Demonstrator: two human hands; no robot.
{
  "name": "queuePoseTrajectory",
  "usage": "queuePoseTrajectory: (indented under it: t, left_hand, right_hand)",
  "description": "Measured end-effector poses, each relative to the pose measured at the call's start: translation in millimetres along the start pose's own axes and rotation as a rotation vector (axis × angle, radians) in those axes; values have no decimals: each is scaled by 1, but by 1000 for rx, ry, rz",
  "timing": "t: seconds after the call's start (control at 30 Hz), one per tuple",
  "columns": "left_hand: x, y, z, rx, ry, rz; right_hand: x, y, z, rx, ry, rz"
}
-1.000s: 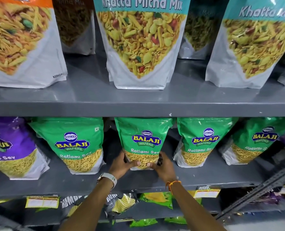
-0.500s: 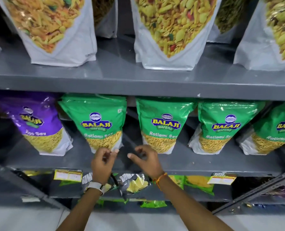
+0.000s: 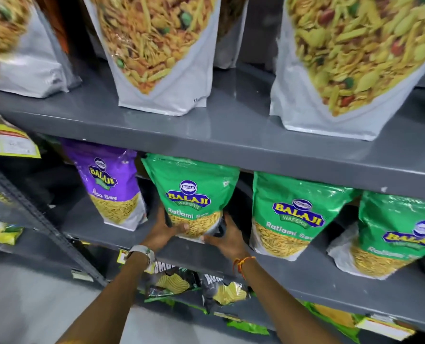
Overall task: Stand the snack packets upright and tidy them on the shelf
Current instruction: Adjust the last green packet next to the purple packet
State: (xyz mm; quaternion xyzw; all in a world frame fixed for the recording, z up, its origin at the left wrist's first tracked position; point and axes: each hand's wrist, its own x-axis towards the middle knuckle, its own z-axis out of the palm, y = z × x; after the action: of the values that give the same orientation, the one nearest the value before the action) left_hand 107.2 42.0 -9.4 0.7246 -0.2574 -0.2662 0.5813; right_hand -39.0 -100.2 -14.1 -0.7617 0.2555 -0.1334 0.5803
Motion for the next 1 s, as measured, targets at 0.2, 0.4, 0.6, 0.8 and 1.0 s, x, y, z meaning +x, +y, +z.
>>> queuePoseTrajectory:
  t: [0.2, 0.4, 0.6, 0.8, 1.0]
  left_hand:
    - [7, -18, 5, 36, 13, -19]
    - [14, -27, 6, -66, 16, -38]
    - [7, -35, -2, 36, -55, -50]
    - [4, -27, -8, 93, -128, 9]
    - [-35, -27, -40, 115, -1, 203]
  right_hand:
    - [19, 5, 8, 111, 14, -47]
    - [23, 11, 11, 88, 67, -14]
    - [21, 18, 10, 35, 145, -12]
    - [6, 8, 19, 41, 185, 18]
    - [-53, -9, 76, -37, 594, -26]
